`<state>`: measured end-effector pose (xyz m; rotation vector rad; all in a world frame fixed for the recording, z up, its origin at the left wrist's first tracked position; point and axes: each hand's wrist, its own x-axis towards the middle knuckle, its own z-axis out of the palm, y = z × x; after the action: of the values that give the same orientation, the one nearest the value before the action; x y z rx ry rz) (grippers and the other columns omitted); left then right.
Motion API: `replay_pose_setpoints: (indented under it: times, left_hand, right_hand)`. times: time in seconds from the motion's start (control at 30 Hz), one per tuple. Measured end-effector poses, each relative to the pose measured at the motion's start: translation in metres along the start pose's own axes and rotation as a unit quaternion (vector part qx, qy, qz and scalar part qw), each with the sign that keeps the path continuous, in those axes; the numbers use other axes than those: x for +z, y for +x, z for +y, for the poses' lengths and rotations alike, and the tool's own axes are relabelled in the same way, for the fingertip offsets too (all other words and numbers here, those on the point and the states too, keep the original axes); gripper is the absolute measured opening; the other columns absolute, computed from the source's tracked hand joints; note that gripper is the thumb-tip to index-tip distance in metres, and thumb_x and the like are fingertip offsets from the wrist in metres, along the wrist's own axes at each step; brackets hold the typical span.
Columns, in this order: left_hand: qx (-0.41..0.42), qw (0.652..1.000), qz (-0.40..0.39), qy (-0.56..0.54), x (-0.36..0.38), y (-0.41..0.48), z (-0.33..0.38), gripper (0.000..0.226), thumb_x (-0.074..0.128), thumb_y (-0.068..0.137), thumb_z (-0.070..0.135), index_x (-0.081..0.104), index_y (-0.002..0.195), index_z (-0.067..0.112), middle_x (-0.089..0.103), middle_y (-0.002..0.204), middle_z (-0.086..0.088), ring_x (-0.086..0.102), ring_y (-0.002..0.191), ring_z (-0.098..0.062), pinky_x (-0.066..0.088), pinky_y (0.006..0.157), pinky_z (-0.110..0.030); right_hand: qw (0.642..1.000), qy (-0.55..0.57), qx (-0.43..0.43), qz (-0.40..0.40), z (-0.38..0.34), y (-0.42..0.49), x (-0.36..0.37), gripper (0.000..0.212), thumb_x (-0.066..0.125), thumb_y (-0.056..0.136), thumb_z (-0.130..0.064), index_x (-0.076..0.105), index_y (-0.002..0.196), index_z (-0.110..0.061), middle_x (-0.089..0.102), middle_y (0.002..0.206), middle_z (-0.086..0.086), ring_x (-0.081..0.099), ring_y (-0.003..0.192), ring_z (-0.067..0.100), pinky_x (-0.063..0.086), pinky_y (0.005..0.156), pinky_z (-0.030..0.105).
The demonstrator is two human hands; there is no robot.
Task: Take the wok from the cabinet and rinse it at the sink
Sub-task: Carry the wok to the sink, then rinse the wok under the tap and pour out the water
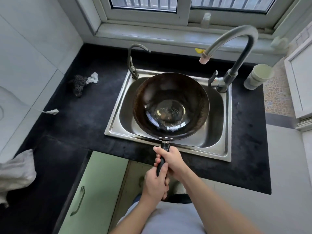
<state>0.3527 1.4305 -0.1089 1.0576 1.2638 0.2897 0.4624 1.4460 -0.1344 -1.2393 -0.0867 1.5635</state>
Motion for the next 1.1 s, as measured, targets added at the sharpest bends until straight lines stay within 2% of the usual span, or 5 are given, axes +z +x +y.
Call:
replay_pose_setpoints:
  times: [0.33,0.57,0.77,0.9,1.1]
  left_hand:
    - [-0.003,0.998,-0.045,0.043,-0.029,0.027,-0.004,0.035,0.050,0.099,0.031,0.053,0.073,0.007,0.047,0.051,-0.004,0.034,0.034,-0.013,0.028,0.035,-0.022]
    - [-0.006,0.996,-0.062,0.063,-0.044,0.042,-0.005,0.035,0.050,0.098,0.033,0.055,0.076,0.006,0.048,0.051,-0.004,0.036,0.035,-0.013,0.030,0.035,-0.022]
    - [-0.001,0.995,-0.070,0.066,-0.052,0.053,-0.005,0.034,0.048,0.099,0.033,0.055,0.079,0.007,0.048,0.053,-0.005,0.037,0.035,-0.014,0.032,0.035,-0.023]
    - [-0.007,0.995,-0.082,0.057,-0.056,0.057,-0.008,0.035,0.049,0.098,0.035,0.054,0.078,0.006,0.048,0.052,-0.004,0.037,0.036,-0.014,0.032,0.035,-0.025]
    - [-0.005,0.994,-0.099,0.055,-0.058,0.062,-0.004,0.036,0.049,0.098,0.037,0.053,0.075,0.009,0.046,0.051,-0.002,0.037,0.036,-0.012,0.031,0.036,-0.024]
  right_hand:
    - [0.974,-0.217,0.019,0.069,-0.005,0.018,0.006,0.031,0.070,0.093,-0.030,0.070,0.082,-0.001,0.077,0.078,0.015,0.074,0.067,0.019,0.057,0.063,0.027]
    - [0.948,-0.291,0.033,0.124,0.003,0.033,0.013,0.031,0.073,0.088,-0.039,0.065,0.079,-0.011,0.078,0.073,0.007,0.076,0.069,0.019,0.063,0.069,0.035]
    - [0.908,-0.379,0.032,0.178,-0.004,0.037,0.022,0.044,0.074,0.084,-0.050,0.059,0.067,-0.012,0.066,0.058,0.000,0.067,0.051,0.013,0.053,0.046,0.023]
    - [0.911,-0.377,0.072,0.154,-0.015,0.035,0.019,0.054,0.069,0.087,-0.054,0.066,0.078,-0.001,0.073,0.069,0.011,0.075,0.065,0.025,0.064,0.062,0.039]
    - [0.872,-0.431,0.020,0.232,-0.060,0.030,-0.021,0.026,0.064,0.093,-0.036,0.071,0.084,-0.012,0.077,0.073,-0.001,0.075,0.073,0.023,0.062,0.078,0.043]
